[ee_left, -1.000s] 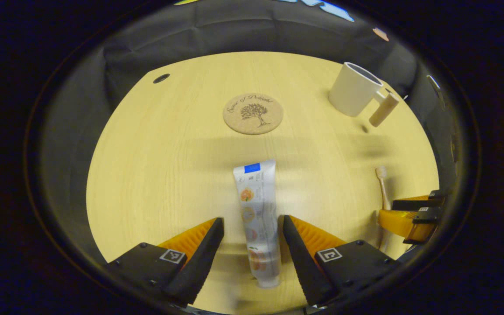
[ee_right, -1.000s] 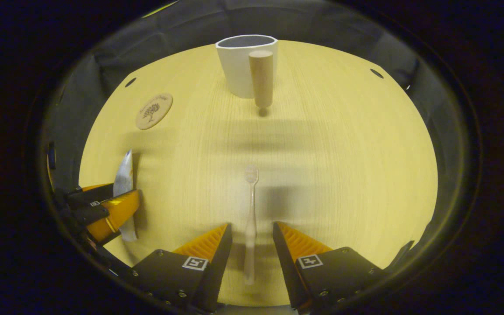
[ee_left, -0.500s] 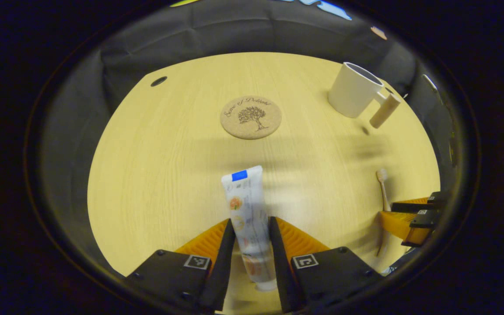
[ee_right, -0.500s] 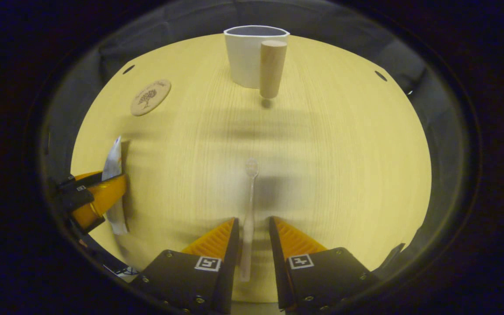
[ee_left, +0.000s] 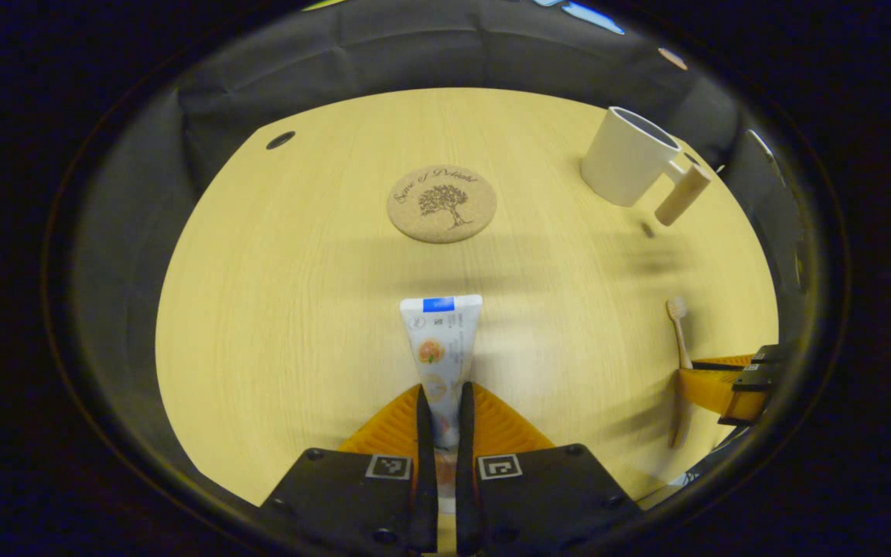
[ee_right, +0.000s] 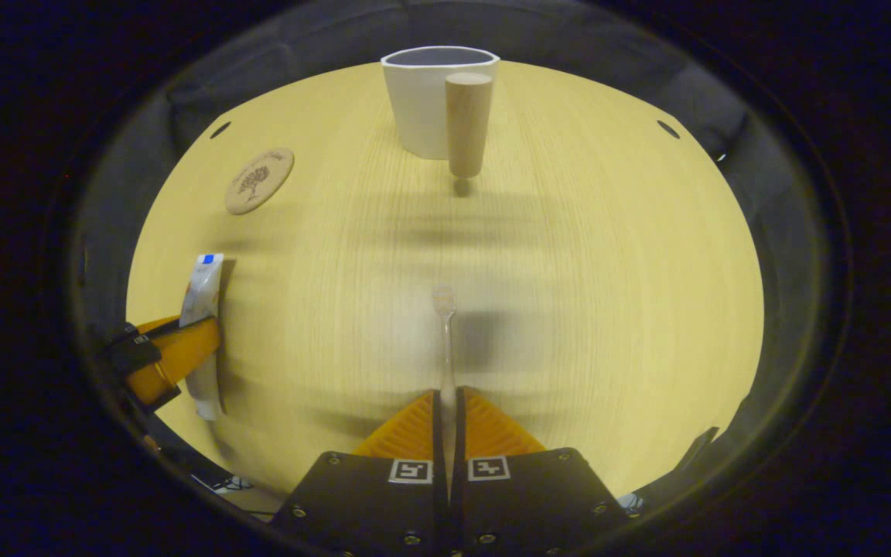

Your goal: Put the toothbrush and toothpaste on the desktop into the cup, then pick up the cup and place it on the coaster on the desktop.

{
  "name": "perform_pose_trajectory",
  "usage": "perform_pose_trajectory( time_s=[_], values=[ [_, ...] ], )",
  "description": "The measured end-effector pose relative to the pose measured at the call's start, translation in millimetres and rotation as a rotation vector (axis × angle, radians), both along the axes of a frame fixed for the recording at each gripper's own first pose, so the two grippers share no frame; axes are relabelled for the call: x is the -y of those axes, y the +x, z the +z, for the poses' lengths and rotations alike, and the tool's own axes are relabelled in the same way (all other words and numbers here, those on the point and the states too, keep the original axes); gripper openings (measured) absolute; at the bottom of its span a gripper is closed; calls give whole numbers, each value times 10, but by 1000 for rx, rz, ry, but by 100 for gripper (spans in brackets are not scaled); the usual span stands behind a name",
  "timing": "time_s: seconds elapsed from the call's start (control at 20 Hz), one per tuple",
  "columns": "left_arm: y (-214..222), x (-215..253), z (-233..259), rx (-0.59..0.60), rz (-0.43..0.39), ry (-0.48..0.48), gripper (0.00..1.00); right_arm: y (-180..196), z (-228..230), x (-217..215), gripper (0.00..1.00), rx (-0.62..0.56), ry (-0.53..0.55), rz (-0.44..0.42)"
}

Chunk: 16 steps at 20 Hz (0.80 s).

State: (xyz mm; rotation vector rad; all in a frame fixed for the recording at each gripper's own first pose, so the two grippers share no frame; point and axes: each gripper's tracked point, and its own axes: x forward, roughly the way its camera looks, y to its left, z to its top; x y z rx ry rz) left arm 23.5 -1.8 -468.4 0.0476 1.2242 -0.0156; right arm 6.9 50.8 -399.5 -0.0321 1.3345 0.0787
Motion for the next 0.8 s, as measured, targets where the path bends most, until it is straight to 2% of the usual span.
perform_pose_trajectory(
  time_s=[0.25, 0.45, 0.8],
  values=[
    [0, 27, 6, 8, 0, -20, 17, 39, 106, 5, 2, 22, 59, -44],
    [-44, 2, 32, 1, 3, -24, 16, 218, 499, 45, 2, 100, 121, -99],
    [-78, -20, 27, -5, 14, -26, 16, 962, 1412, 121, 2, 299, 234, -203]
  ],
)
